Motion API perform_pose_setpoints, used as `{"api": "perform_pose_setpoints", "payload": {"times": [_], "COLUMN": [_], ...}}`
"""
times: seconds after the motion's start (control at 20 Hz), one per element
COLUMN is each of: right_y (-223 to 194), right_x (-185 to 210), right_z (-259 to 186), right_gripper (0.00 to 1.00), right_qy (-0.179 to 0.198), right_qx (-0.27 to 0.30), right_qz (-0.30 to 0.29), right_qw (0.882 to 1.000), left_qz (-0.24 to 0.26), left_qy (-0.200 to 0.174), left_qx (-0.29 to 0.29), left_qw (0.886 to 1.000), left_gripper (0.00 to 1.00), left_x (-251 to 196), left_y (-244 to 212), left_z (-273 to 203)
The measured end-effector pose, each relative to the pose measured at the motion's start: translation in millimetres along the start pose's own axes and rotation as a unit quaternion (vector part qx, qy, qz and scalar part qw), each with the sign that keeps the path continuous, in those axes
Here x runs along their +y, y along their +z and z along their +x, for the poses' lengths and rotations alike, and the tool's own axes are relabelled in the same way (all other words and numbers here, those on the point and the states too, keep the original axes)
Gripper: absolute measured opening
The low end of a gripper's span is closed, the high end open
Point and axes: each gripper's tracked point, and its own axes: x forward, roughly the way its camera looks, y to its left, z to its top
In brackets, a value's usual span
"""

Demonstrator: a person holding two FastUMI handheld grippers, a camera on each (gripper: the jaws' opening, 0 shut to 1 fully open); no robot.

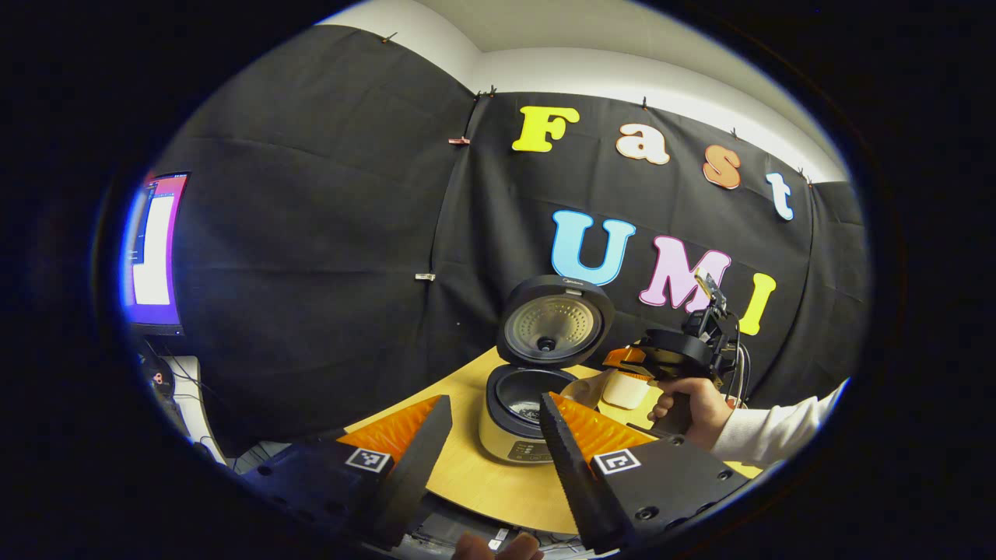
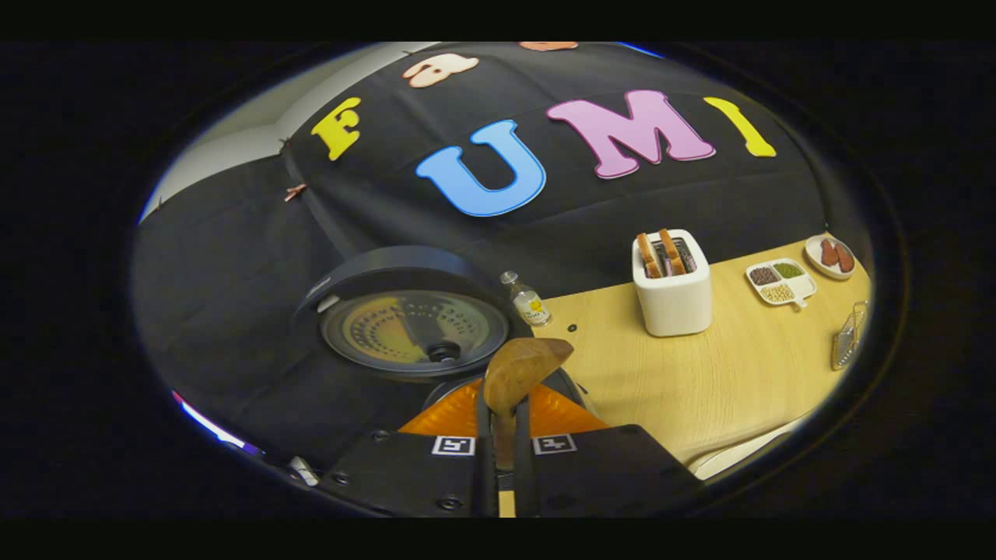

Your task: Close the left gripper, press the button to open the rice cooker; take a wooden spoon from the chopstick holder with the right hand, scoop a spoonful of rice and pour it into the rice cooker, then put the wooden spoon back into the chopstick holder.

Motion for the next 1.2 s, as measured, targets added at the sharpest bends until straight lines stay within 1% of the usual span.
{"api": "perform_pose_setpoints", "payload": {"times": [0.05, 0.15, 0.2, 0.25, 0.3, 0.35, 0.45, 0.55, 0.6, 0.7, 0.85, 0.9, 0.95, 1.0, 1.05, 1.1, 1.15, 1.2], "right_y": [-0.9, 5.3, 6.2, 3.7, -0.9, -5.3, -14.5, -21.8, -25.8, -33.7, -44.9, -48.6, -50.3, -50.5, -49.1, -43.3, -40.9, -38.4], "right_x": [8.3, 30.4, 44.4, 55.6, 66.0, 71.8, 78.1, 84.4, 88.5, 99.0, 104.7, 107.4, 108.1, 107.5, 105.5, 104.0, 98.3, 91.8], "right_z": [1.7, 3.3, 4.7, 6.4, 7.1, 7.9, 9.3, 5.3, 3.4, -1.0, -6.4, -10.2, -15.3, -18.9, -21.9, -25.9, -28.5, -30.1], "right_gripper": [0.12, 0.12, 0.10, 0.12, 0.12, 0.08, 0.12, 0.07, 0.12, 0.12, 0.12, 0.12, 0.17, 0.12, 0.08, 0.09, 0.09, 0.12], "right_qy": [0.002, 0.016, 0.026, 0.036, 0.042, 0.046, 0.048, 0.052, 0.057, 0.065, 0.075, 0.077, 0.078, 0.077, 0.075, 0.076, 0.074, 0.073], "right_qx": [-0.003, -0.014, -0.017, -0.018, -0.017, -0.015, -0.015, -0.021, -0.025, -0.035, -0.059, -0.063, -0.070, -0.073, -0.078, -0.075, -0.071, -0.065], "right_qz": [-0.038, -0.118, -0.147, -0.171, -0.191, -0.213, -0.267, -0.323, -0.351, -0.406, -0.484, -0.501, -0.511, -0.514, -0.512, -0.503, -0.488, -0.470], "right_qw": [0.999, 0.993, 0.989, 0.984, 0.980, 0.976, 0.962, 0.945, 0.934, 0.911, 0.870, 0.860, 0.853, 0.851, 0.852, 0.858, 0.867, 0.877], "left_qz": [-0.002, -0.007, -0.010, -0.013, -0.015, -0.017, -0.018, -0.020, -0.023, -0.028, -0.031, -0.029, -0.027, -0.024, -0.022, -0.021, -0.020, -0.019], "left_qy": [0.001, 0.003, 0.004, 0.004, 0.005, 0.006, 0.010, 0.015, 0.018, 0.022, 0.027, 0.027, 0.025, 0.025, 0.023, 0.022, 0.020, 0.019], "left_qx": [0.001, 0.001, 0.001, 0.002, 0.002, 0.001, -0.002, -0.005, -0.005, -0.003, -0.005, -0.005, -0.006, -0.006, -0.007, -0.007, -0.008, -0.008], "left_qw": [1.000, 1.000, 1.000, 1.000, 1.000, 1.000, 1.000, 1.000, 1.000, 0.999, 0.999, 0.999, 0.999, 0.999, 0.999, 1.000, 1.000, 1.000], "left_gripper": [0.80, 0.80, 0.80, 0.80, 0.80, 0.80, 0.80, 0.80, 0.80, 0.80, 0.80, 0.80, 0.80, 0.80, 0.80, 0.80, 0.80, 0.80], "left_x": [3.1, 9.0, 10.9, 14.3, 16.3, 18.5, 23.6, 31.3, 34.4, 39.2, 41.2, 39.9, 38.4, 37.3, 35.3, 33.1, 31.1, 28.2], "left_y": [-0.6, -3.5, -3.4, -5.1, -7.3, -6.7, -1.2, -1.5, -1.4, -4.4, -2.2, -2.0, -0.7, -0.3, -0.5, 0.4, 0.7, 2.0], "left_z": [-0.2, -1.1, -0.9, -0.2, 0.3, -0.4, -1.4, -4.7, -5.2, -6.4, -7.1, -7.5, -7.9, -8.4, -8.3, -8.2, -8.8, -9.1]}}
